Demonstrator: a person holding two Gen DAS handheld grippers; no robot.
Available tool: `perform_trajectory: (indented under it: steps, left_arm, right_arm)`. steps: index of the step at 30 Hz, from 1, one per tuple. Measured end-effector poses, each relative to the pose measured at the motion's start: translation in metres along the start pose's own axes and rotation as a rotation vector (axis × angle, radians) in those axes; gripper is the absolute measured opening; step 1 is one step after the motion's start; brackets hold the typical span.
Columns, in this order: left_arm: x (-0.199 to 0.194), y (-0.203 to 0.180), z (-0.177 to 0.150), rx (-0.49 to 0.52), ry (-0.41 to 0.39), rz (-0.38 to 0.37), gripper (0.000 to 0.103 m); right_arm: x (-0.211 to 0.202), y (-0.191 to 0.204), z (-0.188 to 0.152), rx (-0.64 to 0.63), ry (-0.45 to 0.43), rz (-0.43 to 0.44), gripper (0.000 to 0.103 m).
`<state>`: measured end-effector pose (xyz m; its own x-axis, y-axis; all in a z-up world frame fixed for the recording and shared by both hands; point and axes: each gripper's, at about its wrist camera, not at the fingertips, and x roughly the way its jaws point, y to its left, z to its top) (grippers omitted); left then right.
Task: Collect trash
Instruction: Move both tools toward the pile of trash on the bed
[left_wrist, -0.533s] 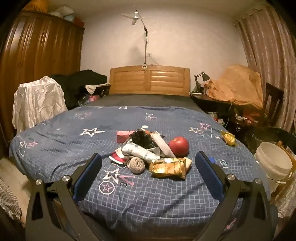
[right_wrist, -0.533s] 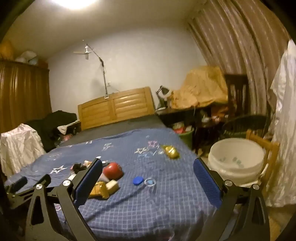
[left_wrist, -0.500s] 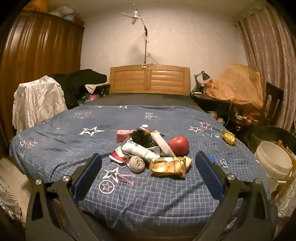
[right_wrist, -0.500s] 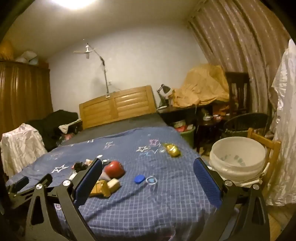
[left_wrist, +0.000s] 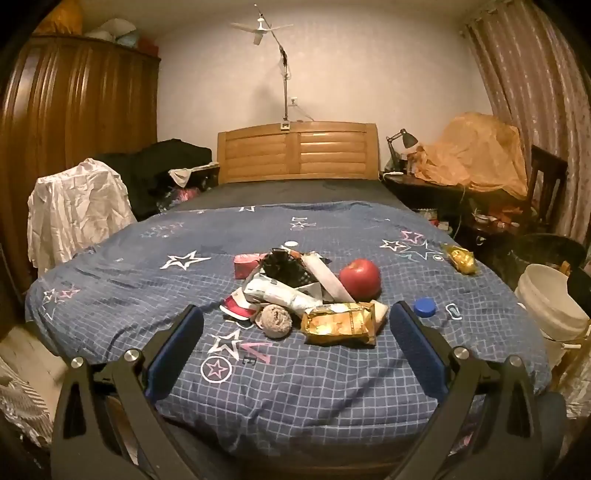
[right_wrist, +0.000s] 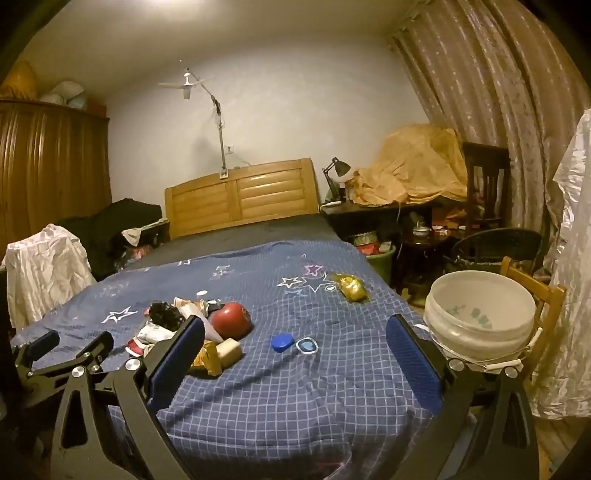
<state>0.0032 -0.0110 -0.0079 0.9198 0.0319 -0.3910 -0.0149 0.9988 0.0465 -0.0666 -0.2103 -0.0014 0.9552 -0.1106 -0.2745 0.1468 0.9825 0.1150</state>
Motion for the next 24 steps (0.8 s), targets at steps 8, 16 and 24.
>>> perform_trajectory:
  steps: [8,16,24]
  left_arm:
    - [0.001,0.005,0.004,0.001,-0.021,0.04,0.097]
    - [0.016,0.016,0.003,0.007,0.029,0.082,0.097]
    - [0.029,0.031,0.001,0.011,0.056,0.132,0.097]
  right_arm:
    - [0.004,-0.004,0.013,-0.016,-0.013,-0.011,0.098]
    - [0.007,0.009,0.015,-0.091,-0.056,-0.016,0.098]
    - [0.024,0.021,0.018,-0.113,-0.072,-0.012,0.098]
